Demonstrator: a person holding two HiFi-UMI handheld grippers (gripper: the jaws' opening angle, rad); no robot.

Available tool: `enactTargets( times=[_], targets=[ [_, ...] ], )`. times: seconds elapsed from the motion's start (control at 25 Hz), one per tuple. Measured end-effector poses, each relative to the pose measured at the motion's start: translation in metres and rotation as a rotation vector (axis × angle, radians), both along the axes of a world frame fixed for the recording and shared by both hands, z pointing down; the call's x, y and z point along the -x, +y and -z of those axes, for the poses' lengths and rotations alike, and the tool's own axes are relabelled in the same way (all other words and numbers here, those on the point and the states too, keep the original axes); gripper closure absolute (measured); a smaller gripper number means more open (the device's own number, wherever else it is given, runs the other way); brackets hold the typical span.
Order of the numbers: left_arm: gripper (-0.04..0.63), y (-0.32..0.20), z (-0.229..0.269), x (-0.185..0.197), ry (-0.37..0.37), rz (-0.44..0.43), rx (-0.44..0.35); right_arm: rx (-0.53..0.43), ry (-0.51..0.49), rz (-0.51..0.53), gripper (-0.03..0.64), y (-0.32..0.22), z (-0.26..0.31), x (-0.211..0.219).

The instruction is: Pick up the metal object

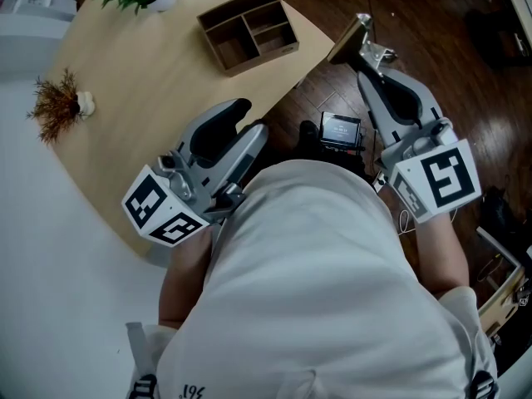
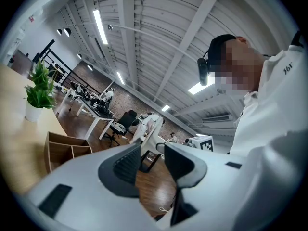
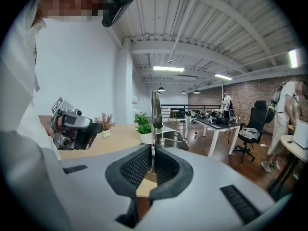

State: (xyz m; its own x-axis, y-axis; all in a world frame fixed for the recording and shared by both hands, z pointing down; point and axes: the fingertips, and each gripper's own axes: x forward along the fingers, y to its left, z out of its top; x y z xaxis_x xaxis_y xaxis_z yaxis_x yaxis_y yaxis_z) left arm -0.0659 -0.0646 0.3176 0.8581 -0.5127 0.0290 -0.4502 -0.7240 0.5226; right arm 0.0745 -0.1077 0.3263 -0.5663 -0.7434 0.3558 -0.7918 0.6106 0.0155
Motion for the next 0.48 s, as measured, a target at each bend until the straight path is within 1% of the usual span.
enactTargets(
  times=[0.48],
  targets=[
    [0.446, 0.0002, 0.0007, -0.0021, 0.003, -0.006, 0.007, 0.004, 0.009, 0.011, 0.612, -0.0005, 0.0014, 0.0021]
  ],
)
